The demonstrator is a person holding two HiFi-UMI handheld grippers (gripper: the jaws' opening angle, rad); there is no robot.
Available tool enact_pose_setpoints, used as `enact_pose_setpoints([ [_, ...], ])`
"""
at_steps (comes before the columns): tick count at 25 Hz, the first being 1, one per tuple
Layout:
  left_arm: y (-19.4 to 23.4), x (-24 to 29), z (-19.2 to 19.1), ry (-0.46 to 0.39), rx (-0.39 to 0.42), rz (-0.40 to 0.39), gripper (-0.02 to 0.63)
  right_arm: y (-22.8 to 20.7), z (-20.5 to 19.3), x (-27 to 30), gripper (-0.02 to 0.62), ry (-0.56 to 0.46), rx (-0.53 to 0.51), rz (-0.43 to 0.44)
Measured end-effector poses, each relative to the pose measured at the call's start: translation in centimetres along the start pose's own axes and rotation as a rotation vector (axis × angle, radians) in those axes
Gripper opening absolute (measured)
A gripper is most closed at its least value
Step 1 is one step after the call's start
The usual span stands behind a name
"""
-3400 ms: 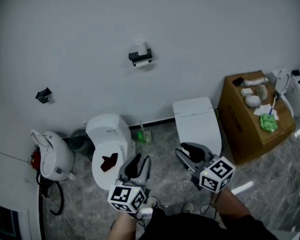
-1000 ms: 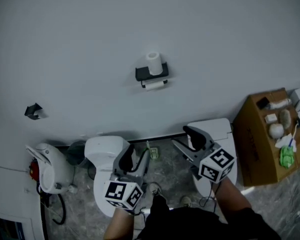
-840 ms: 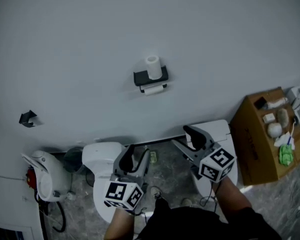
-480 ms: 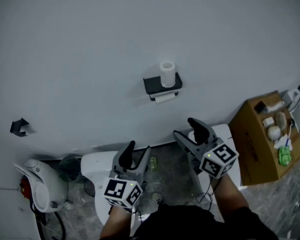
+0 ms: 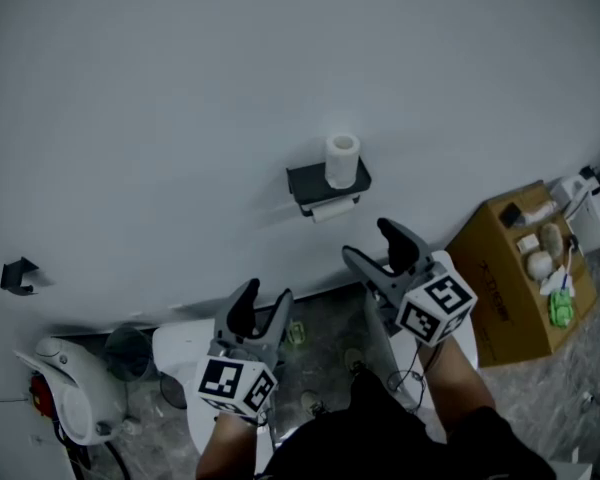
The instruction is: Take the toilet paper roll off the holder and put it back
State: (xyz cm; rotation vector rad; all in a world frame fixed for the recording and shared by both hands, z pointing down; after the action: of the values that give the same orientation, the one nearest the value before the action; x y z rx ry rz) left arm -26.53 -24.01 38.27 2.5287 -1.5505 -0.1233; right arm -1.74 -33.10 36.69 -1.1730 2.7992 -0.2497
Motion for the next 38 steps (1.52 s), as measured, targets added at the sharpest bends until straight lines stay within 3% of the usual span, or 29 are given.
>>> enact_pose_setpoints([
  [9,1.8,5.0,1.0,-0.001,0.009,0.087,0.212,-7.5,2.2,6.3,0.347,0.001,-0.033,0.008],
  [17,3.2,9.9,1.0,0.014,0.008,0.114,0.212,-12.9,2.5,11.9,0.365,0.054,-0.079,0.017],
  [28,5.6,13.5,1.6,0.005,0.009,0.150,0.212,-14.3,2.1,17.1,0.380,0.168,-0.185,0.108],
  [33,5.8,13.9,1.6,-0.001,0.005,0.141,0.212,-14.3,1.8,17.2,0.310,0.193,-0.200,0.106],
  [38,6.0,13.9,1.3,0.001,-0.002,0.135,0.212,-14.3,1.9,17.1,0.302,0.184,-0.200,0.110],
])
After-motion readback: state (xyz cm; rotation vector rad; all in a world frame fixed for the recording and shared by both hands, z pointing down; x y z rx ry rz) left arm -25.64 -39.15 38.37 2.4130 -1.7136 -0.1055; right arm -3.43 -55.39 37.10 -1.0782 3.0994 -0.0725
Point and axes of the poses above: the fingertips, and each gripper's own axes: x forward along the fingers, y to its left, z out of its top, the point moved 9 cm from there along -x, backward along the fingers
